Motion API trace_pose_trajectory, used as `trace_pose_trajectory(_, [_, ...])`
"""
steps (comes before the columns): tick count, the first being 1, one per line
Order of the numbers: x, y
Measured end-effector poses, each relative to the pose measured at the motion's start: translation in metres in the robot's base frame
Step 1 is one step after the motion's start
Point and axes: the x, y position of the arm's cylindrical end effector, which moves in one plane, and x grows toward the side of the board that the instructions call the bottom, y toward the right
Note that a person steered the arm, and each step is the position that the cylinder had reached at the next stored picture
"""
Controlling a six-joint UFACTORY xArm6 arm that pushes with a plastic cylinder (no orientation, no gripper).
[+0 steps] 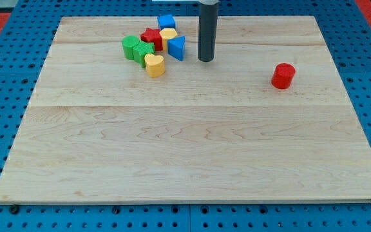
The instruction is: Push the red circle towards bottom center
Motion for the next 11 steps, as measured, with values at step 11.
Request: trace_pose_trajectory(11, [0.117,0.138])
